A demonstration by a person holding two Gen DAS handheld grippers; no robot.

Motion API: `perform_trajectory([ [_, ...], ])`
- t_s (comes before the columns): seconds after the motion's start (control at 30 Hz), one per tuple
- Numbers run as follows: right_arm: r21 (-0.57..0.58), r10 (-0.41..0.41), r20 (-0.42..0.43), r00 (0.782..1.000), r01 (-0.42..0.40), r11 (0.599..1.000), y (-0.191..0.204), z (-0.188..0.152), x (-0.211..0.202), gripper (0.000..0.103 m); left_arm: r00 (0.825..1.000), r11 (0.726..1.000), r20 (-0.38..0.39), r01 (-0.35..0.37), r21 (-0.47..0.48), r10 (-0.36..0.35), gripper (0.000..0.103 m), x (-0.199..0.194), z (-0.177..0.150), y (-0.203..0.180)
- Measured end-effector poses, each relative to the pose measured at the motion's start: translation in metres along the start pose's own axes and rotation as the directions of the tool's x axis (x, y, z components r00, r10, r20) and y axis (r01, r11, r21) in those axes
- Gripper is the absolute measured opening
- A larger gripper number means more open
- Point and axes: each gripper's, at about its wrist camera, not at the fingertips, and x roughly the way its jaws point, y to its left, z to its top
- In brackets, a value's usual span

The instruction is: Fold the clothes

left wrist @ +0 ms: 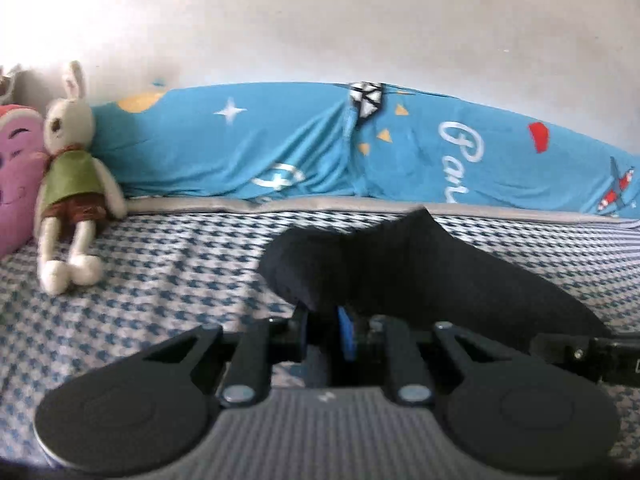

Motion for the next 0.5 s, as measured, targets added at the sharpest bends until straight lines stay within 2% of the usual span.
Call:
perform_trajectory([
  [0.1, -0.019, -0.005, -0.011, 1.000, 0.004, 1.000, 0.007, -0.001, 0.006, 0.016, 1.000, 1.000, -0.007, -0.023, -0.005, 0.023, 0.013, -0.004, -0.002, 0.012],
  [0.17, -0.037, -0.025, -0.016, 1.000, 0.025, 0.999, 0.011, -0.002, 0.009, 0.016, 0.999, 0.999, -0.051, -0.015, -0.031, 0.014, 0.013, -0.001, -0.006, 0.020],
  [0.27, -0.024, -0.111, -0.067, 0.991, 0.110, 0.994, 0.006, -0.005, 0.017, 0.016, 0.990, 0.991, -0.133, 0.036, -0.131, -0.054, 0.013, 0.008, -0.012, 0.037],
  [0.37, 0.004, -0.134, -0.098, 0.986, 0.135, 0.991, 0.000, -0.007, 0.022, 0.016, 0.979, 0.977, -0.180, 0.060, -0.205, -0.097, 0.015, 0.015, -0.020, 0.050],
  [0.43, 0.022, -0.148, -0.119, 0.982, 0.152, 0.988, -0.005, -0.009, 0.025, 0.016, 0.972, 0.967, -0.194, 0.083, -0.240, -0.131, 0.023, 0.020, -0.023, 0.058],
  [0.5, 0.039, -0.161, -0.139, 0.977, 0.168, 0.985, -0.009, -0.010, 0.028, 0.016, 0.965, 0.953, -0.203, 0.103, -0.284, -0.165, 0.036, 0.025, -0.026, 0.066],
])
